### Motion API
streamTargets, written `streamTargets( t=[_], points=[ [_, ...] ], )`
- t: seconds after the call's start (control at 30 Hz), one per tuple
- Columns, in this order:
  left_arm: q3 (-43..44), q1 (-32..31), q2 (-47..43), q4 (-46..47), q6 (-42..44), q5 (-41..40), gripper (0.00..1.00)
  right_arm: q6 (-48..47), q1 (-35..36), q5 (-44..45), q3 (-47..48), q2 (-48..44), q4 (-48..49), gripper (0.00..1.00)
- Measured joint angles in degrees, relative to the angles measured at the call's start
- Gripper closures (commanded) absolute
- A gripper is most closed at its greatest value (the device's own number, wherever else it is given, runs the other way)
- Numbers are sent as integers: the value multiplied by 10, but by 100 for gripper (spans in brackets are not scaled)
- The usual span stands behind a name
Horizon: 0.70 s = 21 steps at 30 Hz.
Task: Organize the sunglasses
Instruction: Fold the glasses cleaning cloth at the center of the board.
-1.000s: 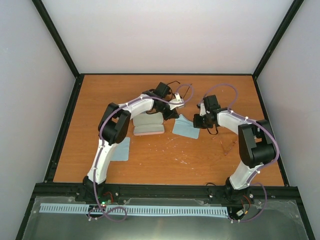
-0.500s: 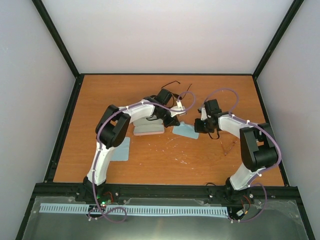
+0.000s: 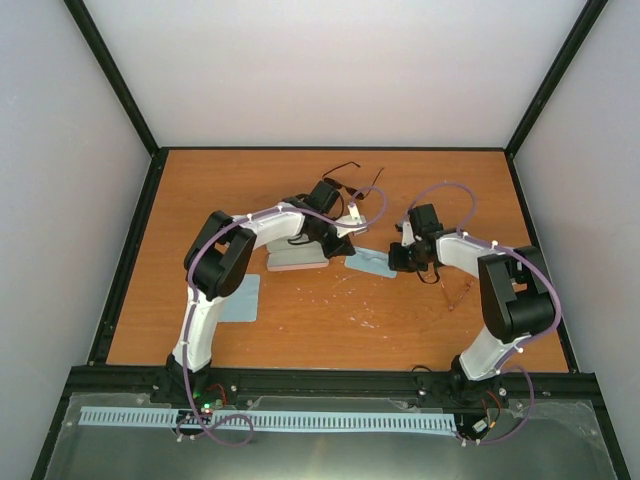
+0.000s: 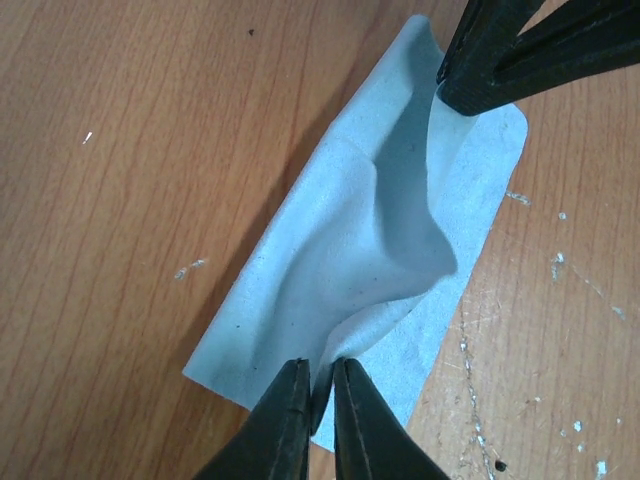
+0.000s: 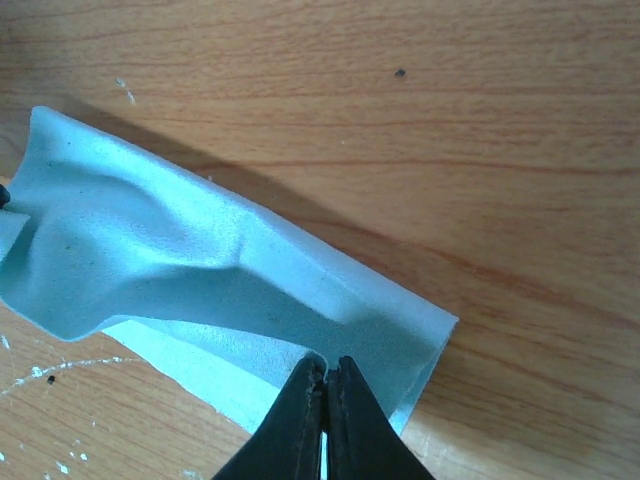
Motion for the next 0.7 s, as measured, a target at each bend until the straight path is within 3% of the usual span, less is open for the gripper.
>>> streamTargets(
  t=[0.4, 0.7],
  points=[
    [-4, -2, 0, 4, -1, -1, 79, 0, 0, -10, -9, 9, 9, 96],
    [-45, -2, -26, 4, 6, -14, 60, 0, 2, -17, -10, 10, 17, 91]
  ],
)
